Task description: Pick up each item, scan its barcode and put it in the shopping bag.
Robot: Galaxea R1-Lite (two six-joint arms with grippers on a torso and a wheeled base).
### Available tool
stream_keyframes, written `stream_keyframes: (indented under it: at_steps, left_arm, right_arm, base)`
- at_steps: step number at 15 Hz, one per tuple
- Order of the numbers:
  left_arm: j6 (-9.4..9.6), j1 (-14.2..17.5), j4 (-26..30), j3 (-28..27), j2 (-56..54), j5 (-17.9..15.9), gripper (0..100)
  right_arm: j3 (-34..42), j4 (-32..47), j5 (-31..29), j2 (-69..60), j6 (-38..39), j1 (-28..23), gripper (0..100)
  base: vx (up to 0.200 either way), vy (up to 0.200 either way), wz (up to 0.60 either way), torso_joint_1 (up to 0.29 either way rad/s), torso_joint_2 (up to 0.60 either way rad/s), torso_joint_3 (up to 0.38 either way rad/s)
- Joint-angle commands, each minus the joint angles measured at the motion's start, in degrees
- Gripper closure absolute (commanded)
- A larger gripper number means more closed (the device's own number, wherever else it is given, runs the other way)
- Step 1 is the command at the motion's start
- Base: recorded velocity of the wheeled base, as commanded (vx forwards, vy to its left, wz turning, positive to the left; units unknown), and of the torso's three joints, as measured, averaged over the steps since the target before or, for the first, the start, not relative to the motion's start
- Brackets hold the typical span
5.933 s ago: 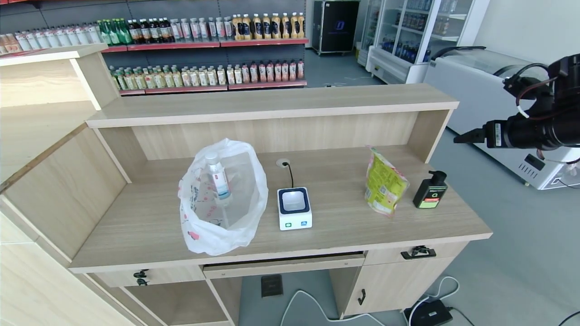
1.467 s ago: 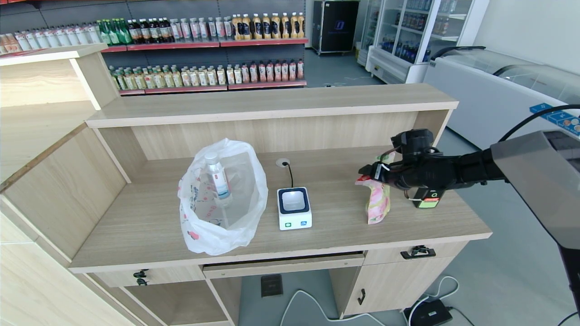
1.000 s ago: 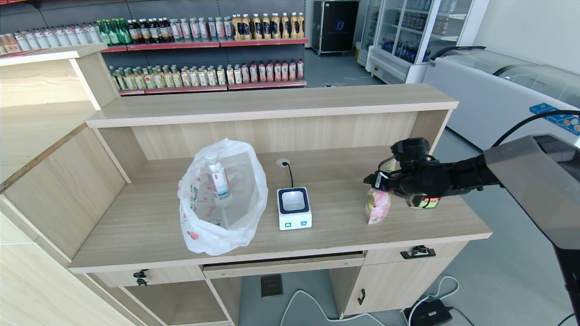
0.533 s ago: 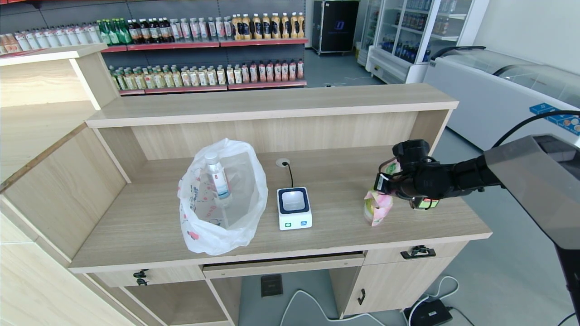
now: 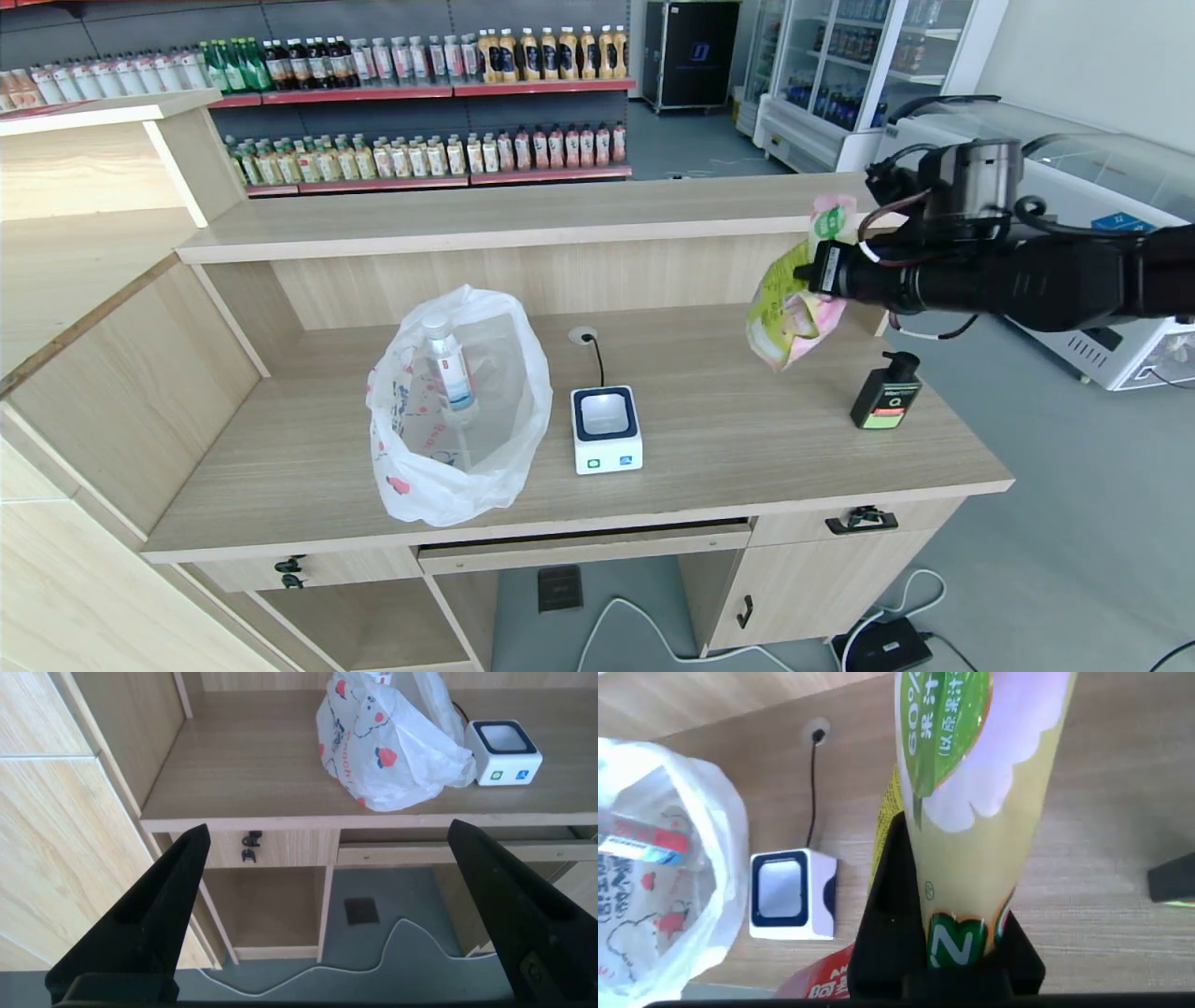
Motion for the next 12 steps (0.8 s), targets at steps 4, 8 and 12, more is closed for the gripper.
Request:
stream_keyframes:
  at_steps: [4,8,12]
  left_arm:
    - [0.00,-0.01,0.00,0.00,0.02,0.02,0]
    - [0.00,0.08,0.00,0.00,0.02,0.10,0]
    - [0.00,-0.01,0.00,0.00,0.02,0.02,0]
  right_arm:
    - [18.67,-0.17,38.40,-36.28,-23.88,-2.34,100]
    - [19.11,1.50,43.06,-41.82,-23.61,-0.76,100]
    - [18.58,16.88,43.41,-47.53,-18.34,3.99,100]
  base:
    - [0.000,0.000,0.00,0.000,0.00,0.000]
    - [0.000,0.000,0.00,0.000,0.00,0.000]
    - [0.000,0.000,0.00,0.000,0.00,0.000]
